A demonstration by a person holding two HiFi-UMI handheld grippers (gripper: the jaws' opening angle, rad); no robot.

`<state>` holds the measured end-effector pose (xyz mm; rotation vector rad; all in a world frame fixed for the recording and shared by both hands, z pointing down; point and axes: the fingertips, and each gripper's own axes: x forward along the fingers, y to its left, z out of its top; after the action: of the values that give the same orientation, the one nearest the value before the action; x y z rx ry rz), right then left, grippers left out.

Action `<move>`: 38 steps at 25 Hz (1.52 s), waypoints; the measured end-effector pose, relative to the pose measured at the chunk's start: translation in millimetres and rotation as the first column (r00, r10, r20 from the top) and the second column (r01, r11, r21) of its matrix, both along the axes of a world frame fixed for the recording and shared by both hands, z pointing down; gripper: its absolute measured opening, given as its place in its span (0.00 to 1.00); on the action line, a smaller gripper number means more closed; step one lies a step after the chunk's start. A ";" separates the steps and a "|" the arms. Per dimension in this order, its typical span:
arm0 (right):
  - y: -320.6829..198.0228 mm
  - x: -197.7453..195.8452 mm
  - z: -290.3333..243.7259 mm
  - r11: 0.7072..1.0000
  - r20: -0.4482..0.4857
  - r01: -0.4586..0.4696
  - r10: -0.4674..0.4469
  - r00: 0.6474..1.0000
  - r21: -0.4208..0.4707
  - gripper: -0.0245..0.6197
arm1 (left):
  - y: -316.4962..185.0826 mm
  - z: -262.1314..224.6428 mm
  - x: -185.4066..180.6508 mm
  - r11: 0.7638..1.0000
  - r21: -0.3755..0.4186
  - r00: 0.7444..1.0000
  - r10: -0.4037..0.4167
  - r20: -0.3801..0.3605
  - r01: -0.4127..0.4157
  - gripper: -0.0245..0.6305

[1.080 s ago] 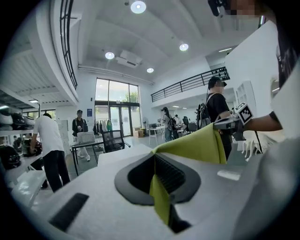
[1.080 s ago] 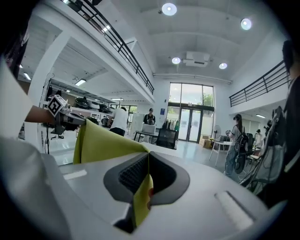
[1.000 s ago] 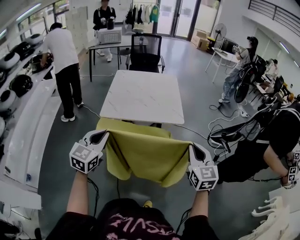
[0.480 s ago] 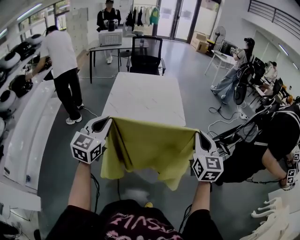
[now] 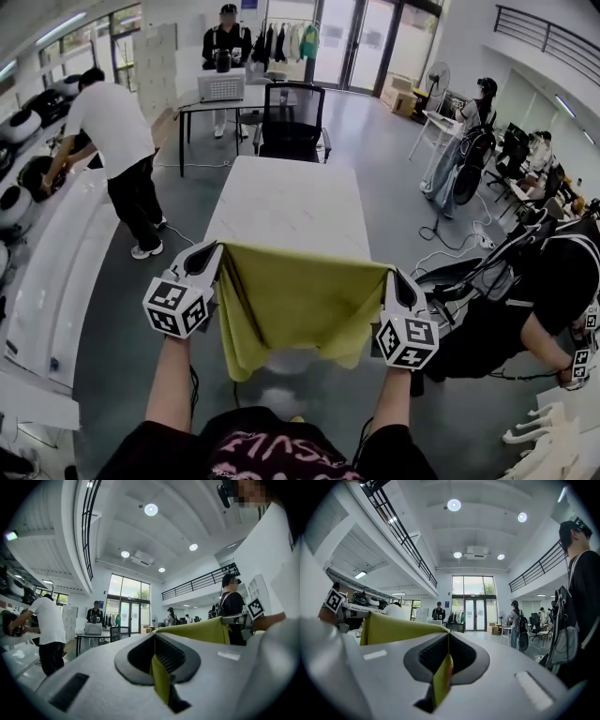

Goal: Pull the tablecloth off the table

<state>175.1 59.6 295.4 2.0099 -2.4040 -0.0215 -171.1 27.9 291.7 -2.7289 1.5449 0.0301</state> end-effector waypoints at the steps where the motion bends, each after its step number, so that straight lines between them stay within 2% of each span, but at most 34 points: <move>1: -0.9 0.1 1.9 1.000 0.004 -0.001 0.001 1.000 -0.002 0.06 | -0.7 1.3 -0.2 1.000 0.000 1.000 -0.004 0.000 0.004 0.05; 13: -0.9 -4.5 4.1 1.000 0.016 -0.018 0.018 1.000 -0.015 0.06 | 1.5 1.9 -5.3 0.999 0.009 1.000 -0.031 0.002 0.031 0.05; 18: 7.8 -6.5 0.5 1.000 -0.007 -0.015 0.015 1.000 -0.015 0.06 | 9.9 -0.6 -7.8 0.999 0.015 0.999 -0.033 -0.002 0.033 0.05; 38: 23.2 -8.5 5.0 0.999 -0.035 -0.034 0.033 0.999 -0.024 0.06 | 25.9 11.2 -10.1 0.999 0.012 0.998 -0.043 0.039 0.043 0.05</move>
<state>166.5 82.8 300.4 2.0215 -2.3383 -0.0268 -181.1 53.8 302.9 -2.6699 1.5876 -0.0154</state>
